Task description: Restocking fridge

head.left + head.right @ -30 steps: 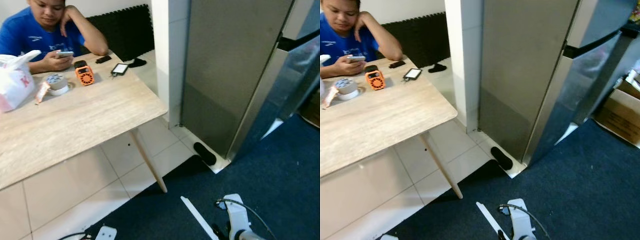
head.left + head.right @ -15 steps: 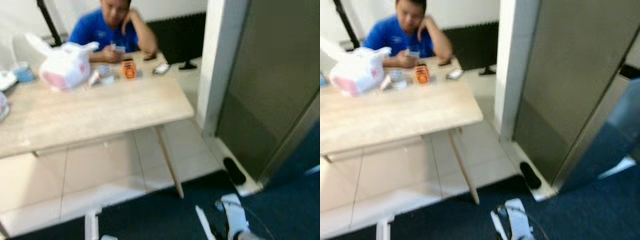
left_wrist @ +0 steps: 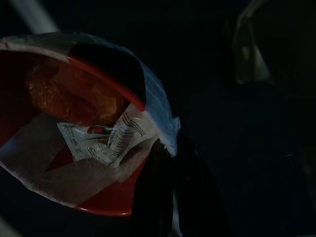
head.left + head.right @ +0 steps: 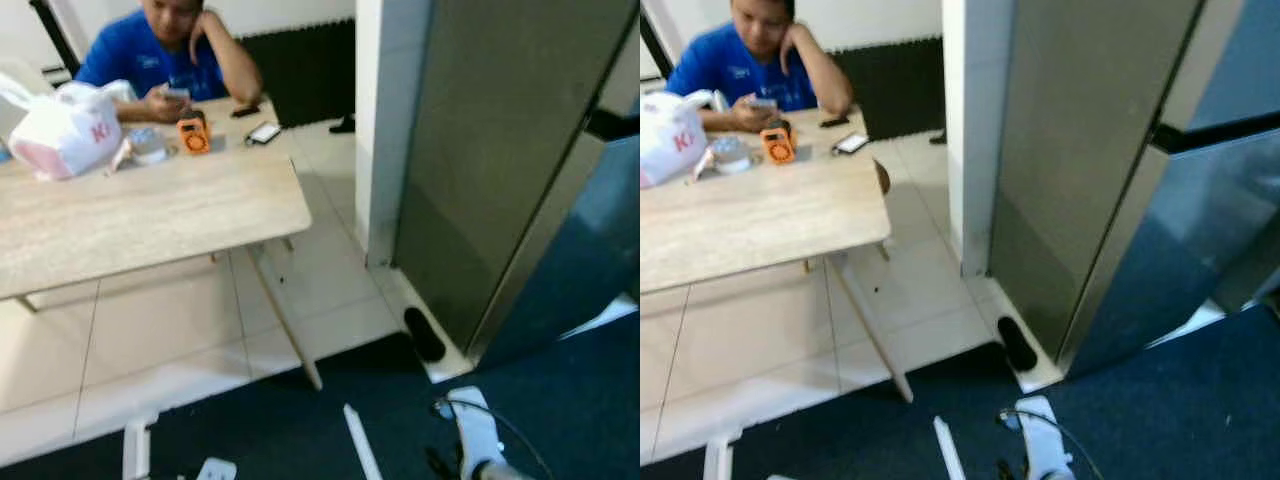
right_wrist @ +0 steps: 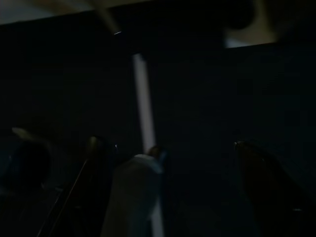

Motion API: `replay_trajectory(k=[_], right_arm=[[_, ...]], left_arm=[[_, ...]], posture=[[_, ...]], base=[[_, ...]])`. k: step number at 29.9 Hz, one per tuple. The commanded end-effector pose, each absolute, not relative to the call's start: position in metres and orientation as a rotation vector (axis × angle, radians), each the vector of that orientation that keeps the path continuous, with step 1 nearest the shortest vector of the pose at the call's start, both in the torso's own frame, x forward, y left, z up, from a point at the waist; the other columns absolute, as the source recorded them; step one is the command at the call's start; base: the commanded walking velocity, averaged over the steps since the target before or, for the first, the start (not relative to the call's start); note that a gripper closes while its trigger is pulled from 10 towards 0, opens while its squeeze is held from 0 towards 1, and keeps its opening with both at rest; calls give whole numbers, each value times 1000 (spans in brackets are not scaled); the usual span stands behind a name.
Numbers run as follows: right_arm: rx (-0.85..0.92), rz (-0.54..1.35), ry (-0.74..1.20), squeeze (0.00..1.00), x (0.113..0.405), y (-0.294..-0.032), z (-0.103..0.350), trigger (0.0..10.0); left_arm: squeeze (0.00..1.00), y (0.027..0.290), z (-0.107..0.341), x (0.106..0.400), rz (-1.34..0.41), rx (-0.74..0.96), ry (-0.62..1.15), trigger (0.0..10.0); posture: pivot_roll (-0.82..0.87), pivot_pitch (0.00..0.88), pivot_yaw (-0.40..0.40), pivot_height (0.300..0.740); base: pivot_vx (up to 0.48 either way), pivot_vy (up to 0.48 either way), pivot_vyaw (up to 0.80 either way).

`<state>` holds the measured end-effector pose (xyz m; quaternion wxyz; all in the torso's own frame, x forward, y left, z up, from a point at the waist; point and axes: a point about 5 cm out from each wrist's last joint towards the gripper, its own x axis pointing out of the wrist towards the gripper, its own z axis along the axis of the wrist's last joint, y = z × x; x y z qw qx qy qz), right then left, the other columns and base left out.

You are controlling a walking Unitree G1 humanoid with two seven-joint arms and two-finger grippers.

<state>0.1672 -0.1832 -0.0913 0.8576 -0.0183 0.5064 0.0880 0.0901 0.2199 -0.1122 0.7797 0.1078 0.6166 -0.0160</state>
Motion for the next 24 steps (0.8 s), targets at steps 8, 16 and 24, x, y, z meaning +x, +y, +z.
replay_trajectory(k=[8,16,24], right_arm=[[-36,202,1067,0,166,-177,-93,10000],[-21,196,1066,0,165,-176,-93,10000],[-17,190,1064,0,166,-176,-93,10000]], left_arm=[[0,222,-112,90,-46,251,1332,10000],[0,222,-111,94,-62,268,1323,10000],[0,220,-112,92,-67,264,1326,10000]], posture=[[-51,0,20,740],[-49,0,22,740],[-49,0,22,740]], base=[[0,-454,0],[0,-454,400],[0,-452,0]])
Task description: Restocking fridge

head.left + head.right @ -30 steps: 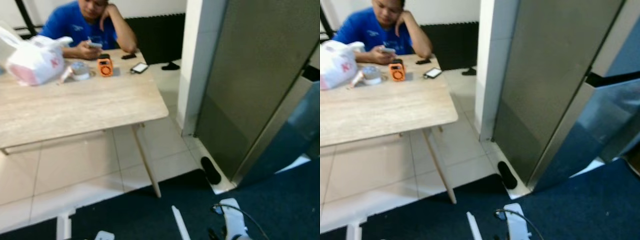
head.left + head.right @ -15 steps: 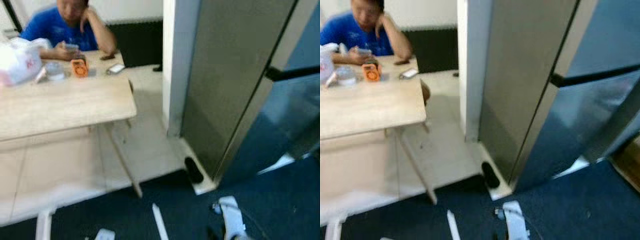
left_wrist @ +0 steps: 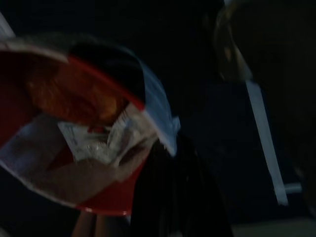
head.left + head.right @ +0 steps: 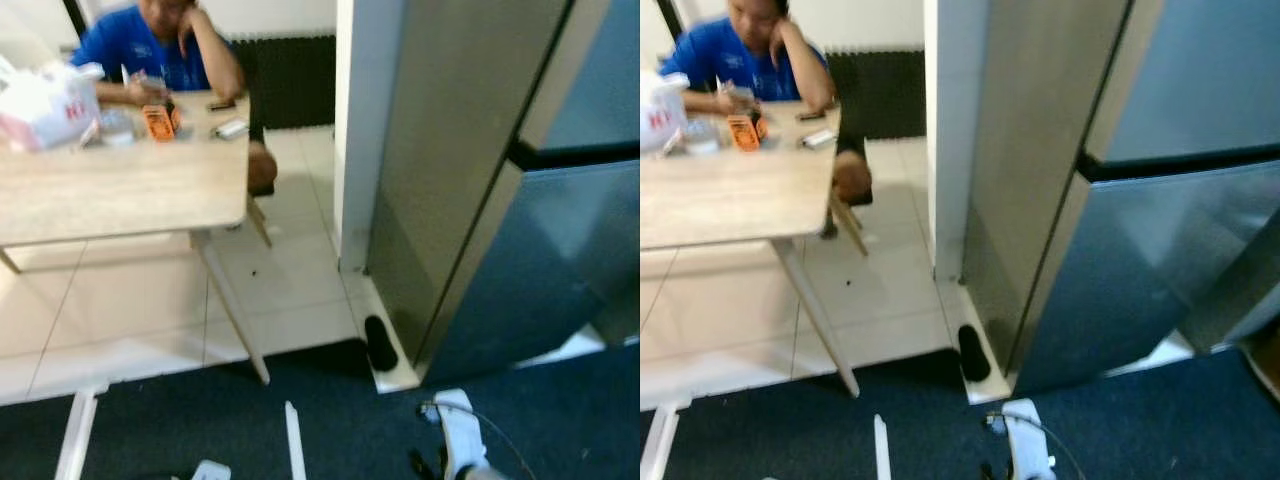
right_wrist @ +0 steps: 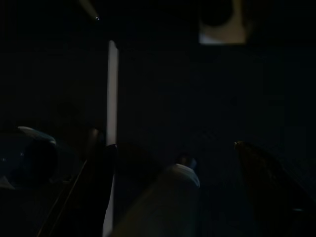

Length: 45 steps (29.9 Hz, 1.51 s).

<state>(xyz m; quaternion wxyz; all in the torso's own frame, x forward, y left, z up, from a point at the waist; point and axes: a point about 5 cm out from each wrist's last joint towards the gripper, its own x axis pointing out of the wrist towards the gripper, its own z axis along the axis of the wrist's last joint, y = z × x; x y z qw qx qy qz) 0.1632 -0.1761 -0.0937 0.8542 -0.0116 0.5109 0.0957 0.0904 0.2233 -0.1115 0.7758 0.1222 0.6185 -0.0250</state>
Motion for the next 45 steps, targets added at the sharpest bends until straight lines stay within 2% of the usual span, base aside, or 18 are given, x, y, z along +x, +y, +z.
replay_trajectory(k=[1,18,28,33,38,40,44,45], right_arm=[[-17,190,1064,0,166,-176,-93,10000],[-17,189,1063,0,166,-177,-92,10000],[-17,189,1063,0,166,-177,-92,10000],[-21,192,1062,0,166,-177,-92,10000],[-33,201,1058,0,167,-177,-92,10000],[-34,205,1044,0,170,-176,-90,10000],[-16,220,922,0,201,-177,-74,10000],[-16,220,922,0,201,-177,-74,10000]], left_arm=[[0,220,-112,92,-67,264,1326,10000],[0,218,-112,92,-72,264,1325,10000],[0,216,-112,93,-95,279,1316,10000],[0,216,-112,92,-83,270,1312,10000],[0,215,-113,92,-90,260,1315,10000],[0,215,-113,92,-92,262,1316,10000],[0,215,-112,93,-96,272,1317,10000],[0,215,-112,93,-96,272,1317,10000]], posture=[[-49,0,22,740],[-51,0,20,740],[-54,0,22,740],[-54,0,22,740],[-54,0,22,740],[-56,0,25,740],[-57,0,25,740],[-57,0,25,740]], base=[[0,-454,0],[0,-447,0],[0,0,0],[0,-449,0],[0,0,0],[0,0,0],[0,0,0],[0,0,0]])
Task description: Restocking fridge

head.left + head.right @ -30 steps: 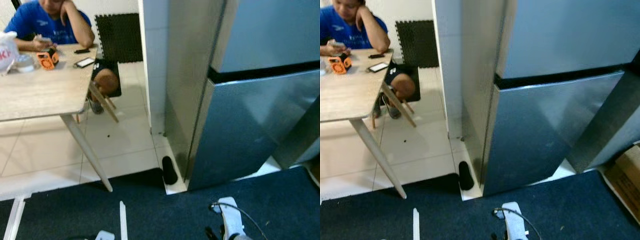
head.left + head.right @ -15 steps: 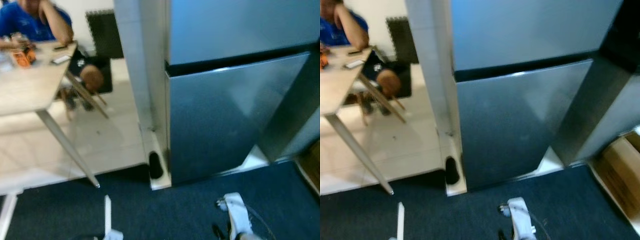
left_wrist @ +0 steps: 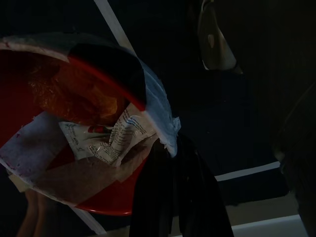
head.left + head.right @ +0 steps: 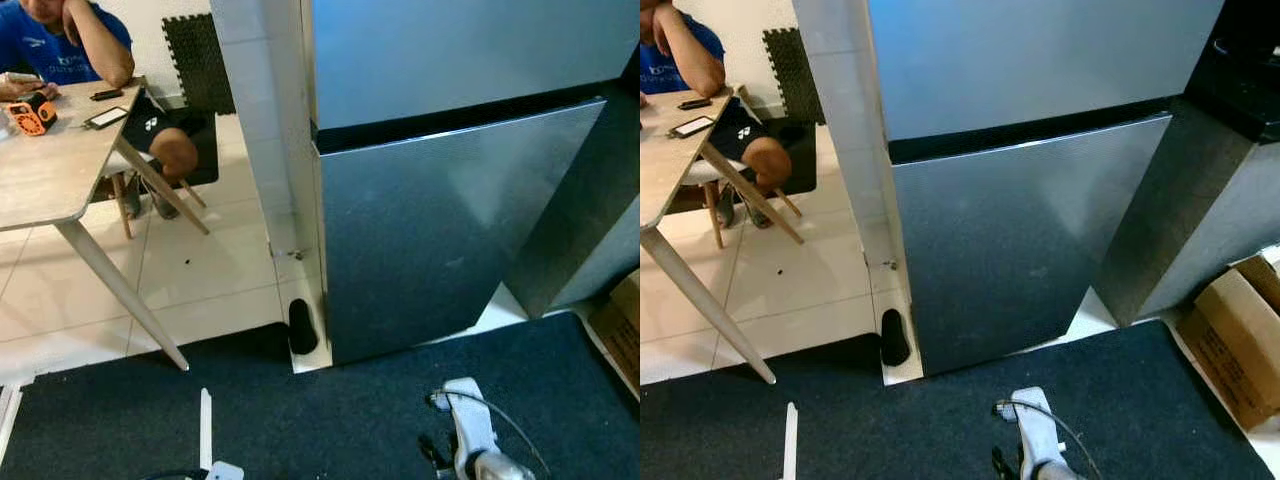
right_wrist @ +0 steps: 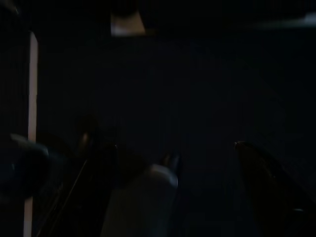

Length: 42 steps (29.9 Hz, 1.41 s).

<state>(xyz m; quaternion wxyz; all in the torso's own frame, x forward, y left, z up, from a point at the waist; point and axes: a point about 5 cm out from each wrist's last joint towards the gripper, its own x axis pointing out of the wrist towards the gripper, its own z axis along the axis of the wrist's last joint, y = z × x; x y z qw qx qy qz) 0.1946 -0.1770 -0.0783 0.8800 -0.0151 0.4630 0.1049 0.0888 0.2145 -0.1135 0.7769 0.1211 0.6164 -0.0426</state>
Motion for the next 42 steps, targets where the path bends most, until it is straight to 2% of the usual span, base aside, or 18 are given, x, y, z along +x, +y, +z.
replay_trajectory(k=[1,3,4,5,10,11,12,13,15,16,21,28,29,30,31,33,39,42], right_arm=[[-5,273,867,0,215,-173,-66,10000],[-33,402,791,0,234,-162,-52,10000],[-33,402,791,0,234,-162,-52,10000],[-40,555,716,0,249,-149,-38,10000],[-14,672,619,0,268,-138,-19,10000],[-1,719,558,0,279,-133,-6,10000],[17,772,479,267,294,-126,12,10000],[27,806,410,953,307,-121,28,10000],[27,806,410,953,307,-121,28,10000],[43,837,347,1000,318,-116,44,10000],[20,805,173,1000,349,-107,89,10000],[1,767,84,1000,362,-106,112,10000],[-2,772,67,906,364,-106,117,10000],[-2,772,67,906,364,-106,117,10000],[-2,786,54,0,367,-106,123,10000],[-77,796,41,0,370,-105,131,10000],[-67,779,51,0,373,-107,133,10000],[-124,738,84,0,372,-110,126,10000]], left_arm=[[0,216,-112,93,-96,274,1317,10000],[0,216,-112,92,-96,277,1318,10000],[0,216,-112,92,-96,277,1318,10000],[0,217,-112,92,-97,281,1318,10000],[0,218,-112,92,-99,286,1318,10000],[0,218,-112,92,-99,289,1317,10000],[0,220,-111,94,-100,298,1313,10000],[0,221,-111,96,-98,304,1308,10000],[0,221,-111,96,-98,304,1308,10000],[0,223,-110,98,-94,308,1302,10000],[0,226,-107,106,-83,309,1280,10000],[0,224,-108,105,-87,305,1282,10000],[0,224,-108,104,-89,303,1284,10000],[0,224,-108,104,-89,303,1284,10000],[0,223,-108,103,-92,302,1288,10000],[0,222,-109,100,-95,300,1295,10000],[0,220,-110,98,-99,292,1303,10000],[0,218,-111,97,-105,286,1308,10000]], posture=[[-60,0,25,740],[-61,0,25,740],[-61,0,25,740],[-60,0,26,740],[-59,0,27,740],[-57,0,30,740],[-57,0,30,740],[-50,0,31,740],[-50,0,31,740],[-50,0,31,740],[-43,0,29,740],[-41,0,28,740],[-41,0,28,740],[-41,0,28,740],[-41,0,28,740],[-43,0,26,740],[-43,0,20,740],[-41,0,21,740]], base=[[0,0,0],[0,0,0],[0,0,0],[0,0,0],[0,0,0],[0,0,0],[0,0,0],[0,0,0],[0,0,0],[0,0,0],[0,0,0],[0,0,0],[0,0,0],[0,0,0],[0,0,438],[0,0,794],[0,0,794],[0,0,781]])
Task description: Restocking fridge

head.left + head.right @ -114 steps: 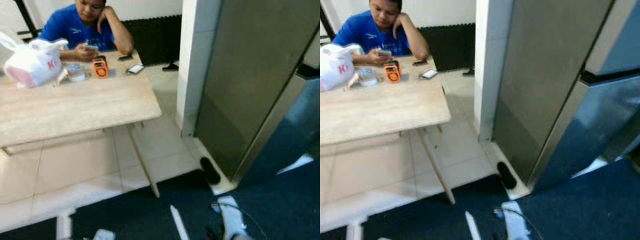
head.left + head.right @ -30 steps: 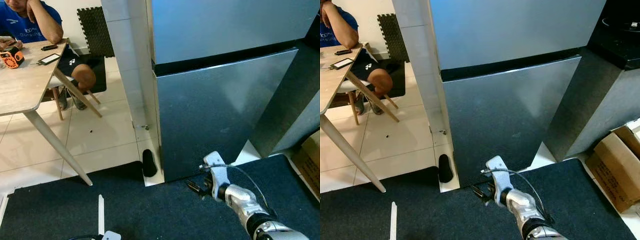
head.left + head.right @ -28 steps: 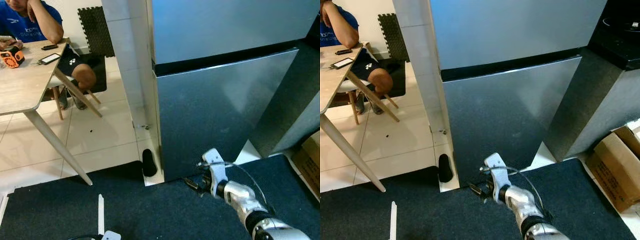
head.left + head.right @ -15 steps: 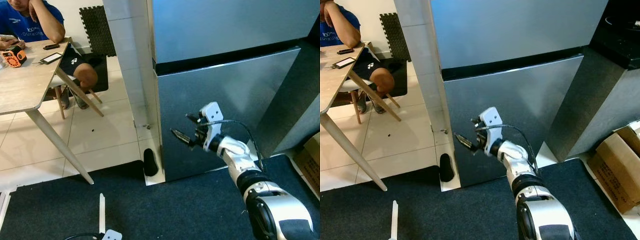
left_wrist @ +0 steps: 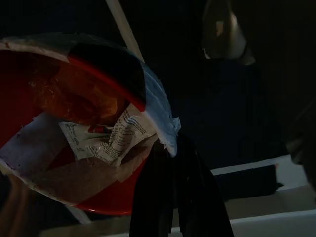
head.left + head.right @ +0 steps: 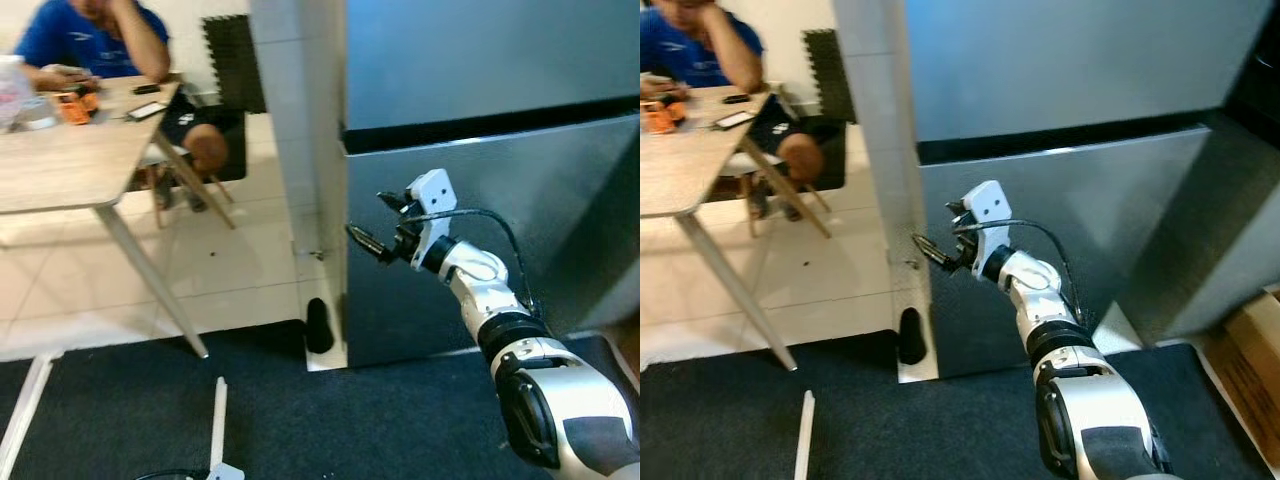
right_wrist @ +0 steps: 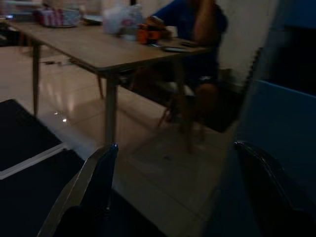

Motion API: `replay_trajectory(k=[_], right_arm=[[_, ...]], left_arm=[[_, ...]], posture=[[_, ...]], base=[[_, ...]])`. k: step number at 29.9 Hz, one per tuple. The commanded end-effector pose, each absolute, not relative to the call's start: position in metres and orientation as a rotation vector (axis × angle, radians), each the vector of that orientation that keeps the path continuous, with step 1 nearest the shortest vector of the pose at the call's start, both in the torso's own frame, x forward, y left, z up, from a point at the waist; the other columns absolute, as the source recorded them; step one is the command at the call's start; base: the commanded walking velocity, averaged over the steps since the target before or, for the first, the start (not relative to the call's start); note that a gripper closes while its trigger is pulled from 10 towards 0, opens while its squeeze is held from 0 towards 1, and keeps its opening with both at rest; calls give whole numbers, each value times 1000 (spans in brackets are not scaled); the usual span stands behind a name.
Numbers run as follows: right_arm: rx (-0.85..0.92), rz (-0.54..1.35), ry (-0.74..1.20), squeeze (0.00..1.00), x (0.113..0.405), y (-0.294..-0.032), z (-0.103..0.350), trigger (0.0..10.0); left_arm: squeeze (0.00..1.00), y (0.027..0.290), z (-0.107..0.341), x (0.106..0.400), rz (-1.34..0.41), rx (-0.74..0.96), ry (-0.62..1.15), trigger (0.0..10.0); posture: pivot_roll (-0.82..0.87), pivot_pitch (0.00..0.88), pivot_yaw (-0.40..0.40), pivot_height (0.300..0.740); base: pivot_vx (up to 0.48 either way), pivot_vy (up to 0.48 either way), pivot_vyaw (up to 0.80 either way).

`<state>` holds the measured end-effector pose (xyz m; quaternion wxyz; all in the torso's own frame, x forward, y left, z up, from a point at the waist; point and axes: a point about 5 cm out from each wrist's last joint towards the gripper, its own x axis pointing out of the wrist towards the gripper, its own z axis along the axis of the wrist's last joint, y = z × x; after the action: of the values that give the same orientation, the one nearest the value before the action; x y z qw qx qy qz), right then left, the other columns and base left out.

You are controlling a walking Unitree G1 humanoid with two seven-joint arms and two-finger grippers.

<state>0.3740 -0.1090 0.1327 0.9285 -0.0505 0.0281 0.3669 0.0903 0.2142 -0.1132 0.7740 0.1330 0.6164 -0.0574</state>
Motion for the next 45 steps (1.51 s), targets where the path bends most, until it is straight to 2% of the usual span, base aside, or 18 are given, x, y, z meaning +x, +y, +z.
replay_trajectory(k=[1,10,23,30,34,39,45], right_arm=[[-124,738,84,0,372,-110,126,10000],[-268,621,102,0,378,-125,128,10000],[-329,542,77,0,382,-130,133,10000],[-305,490,54,0,386,-133,140,10000],[-268,451,25,0,392,-136,152,10000],[-328,421,2,0,394,-137,159,10000],[-508,446,-44,0,396,-134,167,10000]], left_arm=[[0,218,-111,97,-105,286,1308,10000],[0,215,-112,96,-116,287,1311,10000],[0,212,-112,96,-122,285,1310,10000],[0,212,-112,96,-121,280,1310,10000],[0,212,-112,95,-129,282,1315,10000],[0,213,-112,97,-118,283,1305,10000],[0,211,-112,99,-120,269,1297,10000]], posture=[[-41,0,21,740],[-46,0,18,740],[-46,0,17,740],[-47,0,16,740],[-50,0,16,740],[-53,0,15,740],[-56,0,11,740]], base=[[0,0,781],[0,0,781],[0,0,749],[0,0,0],[0,-466,0],[0,-93,0],[0,0,0]])
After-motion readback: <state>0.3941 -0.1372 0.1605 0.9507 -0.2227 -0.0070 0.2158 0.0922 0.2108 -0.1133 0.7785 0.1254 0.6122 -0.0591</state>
